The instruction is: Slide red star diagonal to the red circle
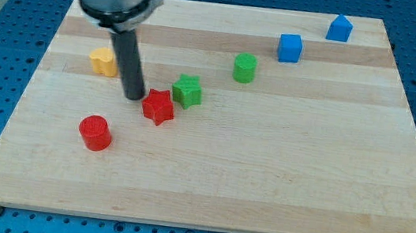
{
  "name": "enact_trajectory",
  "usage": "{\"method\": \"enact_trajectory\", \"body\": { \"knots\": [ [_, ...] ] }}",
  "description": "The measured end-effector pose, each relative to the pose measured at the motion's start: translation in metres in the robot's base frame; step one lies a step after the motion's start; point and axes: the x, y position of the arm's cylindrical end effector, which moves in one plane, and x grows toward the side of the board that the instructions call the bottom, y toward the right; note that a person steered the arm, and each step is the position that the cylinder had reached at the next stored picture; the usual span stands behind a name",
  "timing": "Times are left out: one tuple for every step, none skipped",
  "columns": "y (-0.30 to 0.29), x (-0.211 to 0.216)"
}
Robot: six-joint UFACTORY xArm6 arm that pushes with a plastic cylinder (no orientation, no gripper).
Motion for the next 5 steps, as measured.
{"method": "enact_trajectory", "body": {
  "knots": [
    [0.041,0.000],
    [0.034,0.000],
    [0.049,-0.012],
    [0.054,-0.013],
    [0.082,0.001]
  ]
}}
